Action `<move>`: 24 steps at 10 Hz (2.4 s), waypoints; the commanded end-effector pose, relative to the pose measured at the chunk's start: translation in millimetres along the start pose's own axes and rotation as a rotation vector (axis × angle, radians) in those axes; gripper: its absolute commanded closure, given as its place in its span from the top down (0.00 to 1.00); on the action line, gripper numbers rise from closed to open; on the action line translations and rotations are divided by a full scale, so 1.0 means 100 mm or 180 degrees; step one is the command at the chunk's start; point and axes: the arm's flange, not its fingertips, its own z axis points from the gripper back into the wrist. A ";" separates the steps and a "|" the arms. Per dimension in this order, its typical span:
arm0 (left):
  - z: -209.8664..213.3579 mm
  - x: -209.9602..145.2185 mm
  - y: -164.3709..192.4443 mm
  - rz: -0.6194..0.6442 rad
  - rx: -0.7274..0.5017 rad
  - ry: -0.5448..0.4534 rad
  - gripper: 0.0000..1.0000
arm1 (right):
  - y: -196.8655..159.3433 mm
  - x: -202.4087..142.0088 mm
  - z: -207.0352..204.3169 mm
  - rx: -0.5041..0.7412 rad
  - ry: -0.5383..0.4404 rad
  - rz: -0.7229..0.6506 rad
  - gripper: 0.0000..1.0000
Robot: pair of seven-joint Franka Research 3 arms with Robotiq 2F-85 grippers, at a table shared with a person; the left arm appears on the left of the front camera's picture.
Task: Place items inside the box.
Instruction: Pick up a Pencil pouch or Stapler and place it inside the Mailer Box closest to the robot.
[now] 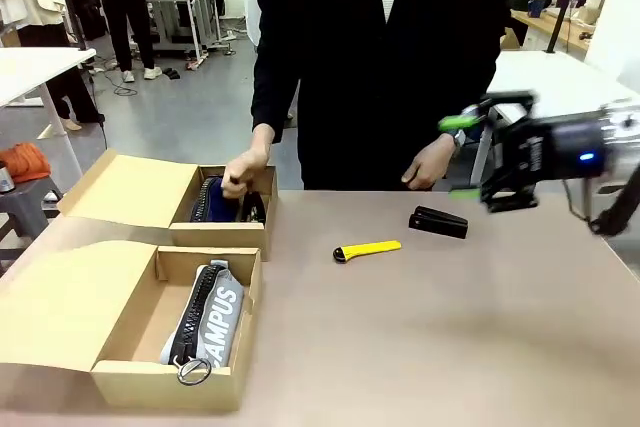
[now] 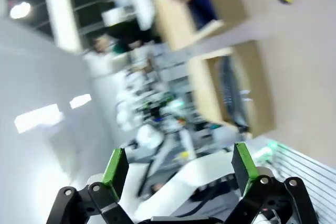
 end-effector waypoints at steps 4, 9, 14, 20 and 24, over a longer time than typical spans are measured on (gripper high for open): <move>-0.01 0.00 -0.01 -0.0068 -0.0062 -0.0037 1.00 | 0.00 0.00 0.00 0.0000 0.0000 0.0000 1.00; -0.01 0.00 -0.01 -0.0068 -0.0062 -0.0037 1.00 | 0.00 0.00 0.00 0.0000 0.0000 0.0000 1.00; -0.01 0.00 -0.01 -0.0068 -0.0062 -0.0037 1.00 | 0.00 0.00 0.00 0.0000 0.0000 0.0000 1.00; -0.01 0.00 -0.01 -0.0068 -0.0062 -0.0037 1.00 | -0.46 1.50 -2.32 -0.1364 0.0996 0.0014 1.00; -0.01 0.00 -0.01 -0.0068 -0.0062 -0.0037 1.00 | -0.17 1.25 -1.19 -0.0693 0.2036 -0.0154 1.00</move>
